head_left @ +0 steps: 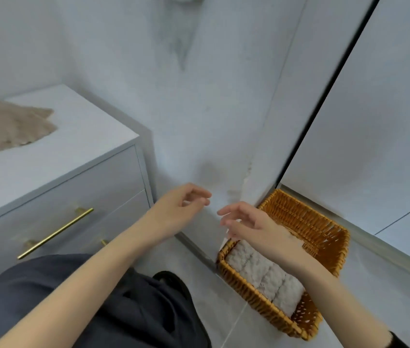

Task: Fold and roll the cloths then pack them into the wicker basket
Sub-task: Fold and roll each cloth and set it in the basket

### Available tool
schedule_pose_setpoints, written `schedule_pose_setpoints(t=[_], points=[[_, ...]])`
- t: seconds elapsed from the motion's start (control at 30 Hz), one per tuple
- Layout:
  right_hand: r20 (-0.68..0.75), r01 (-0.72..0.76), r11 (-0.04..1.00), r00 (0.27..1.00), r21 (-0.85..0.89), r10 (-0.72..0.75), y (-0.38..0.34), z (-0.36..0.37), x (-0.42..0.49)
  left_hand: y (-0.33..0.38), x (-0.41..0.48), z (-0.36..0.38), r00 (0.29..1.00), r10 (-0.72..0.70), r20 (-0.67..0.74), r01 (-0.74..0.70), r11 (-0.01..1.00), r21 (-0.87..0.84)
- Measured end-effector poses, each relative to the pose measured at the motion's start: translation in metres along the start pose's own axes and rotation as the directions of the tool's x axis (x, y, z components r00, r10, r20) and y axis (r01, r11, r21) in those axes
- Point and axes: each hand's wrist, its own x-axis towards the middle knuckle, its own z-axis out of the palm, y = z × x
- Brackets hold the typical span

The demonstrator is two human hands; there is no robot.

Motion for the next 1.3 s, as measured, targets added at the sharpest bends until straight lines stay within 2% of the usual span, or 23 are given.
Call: schedule_pose_setpoints(t=[0.2, 0.4, 0.53, 0.67, 0.73, 0.8, 0.93, 1.03, 1.17, 1.23, 1.3], points=[[0.119, 0.138, 0.988, 0.984, -0.063, -0.13, -0.064, 0.057, 0.031, 0.002, -0.045, -0.084, 0.959, -0.014, -0.283, -0.008, 0.997, -0.077], [0.12, 0.235, 0.971, 0.966, -0.044, -0.229, -0.136, 0.119, 0.071, -0.008, -0.104, -0.177, 0.848, -0.043, -0.528, -0.006, 0.996, -0.09], [0.108, 0.284, 0.957, 0.955, -0.054, -0.277, -0.178, 0.16, 0.099, -0.027, -0.135, -0.227, 0.725, -0.075, -0.685, 0.01, 0.995, -0.099], [0.179, 0.371, 0.917, 0.921, -0.144, -0.345, -0.207, 0.204, 0.129, -0.053, -0.151, -0.27, 0.578, -0.026, -0.816, 0.138, 0.988, 0.066], [0.209, 0.427, 0.884, 0.897, -0.191, -0.388, -0.216, 0.224, 0.145, -0.067, -0.153, -0.286, 0.54, 0.007, -0.842, 0.224, 0.963, 0.152], [0.234, 0.469, 0.851, 0.878, -0.238, -0.418, -0.222, 0.242, 0.161, -0.078, -0.151, -0.297, 0.537, 0.048, -0.842, 0.299, 0.923, 0.243], [0.259, 0.531, 0.775, 0.846, -0.343, -0.465, -0.22, 0.269, 0.192, -0.094, -0.137, -0.311, 0.624, 0.104, -0.774, 0.382, 0.824, 0.419], [0.244, 0.492, 0.713, 0.87, -0.5, -0.429, -0.211, 0.28, 0.215, -0.103, -0.125, -0.315, 0.68, 0.148, -0.718, 0.388, 0.758, 0.524], [0.206, 0.416, 0.588, 0.897, -0.694, -0.391, -0.189, 0.282, 0.237, -0.113, -0.109, -0.316, 0.712, 0.167, -0.682, 0.394, 0.708, 0.585], [0.17, 0.406, 0.542, 0.885, -0.736, -0.432, -0.181, 0.28, 0.245, -0.115, -0.102, -0.314, 0.731, 0.154, -0.665, 0.398, 0.695, 0.599], [0.144, 0.416, 0.546, 0.87, -0.727, -0.472, -0.178, 0.277, 0.252, -0.116, -0.096, -0.314, 0.749, 0.15, -0.646, 0.399, 0.677, 0.619]])
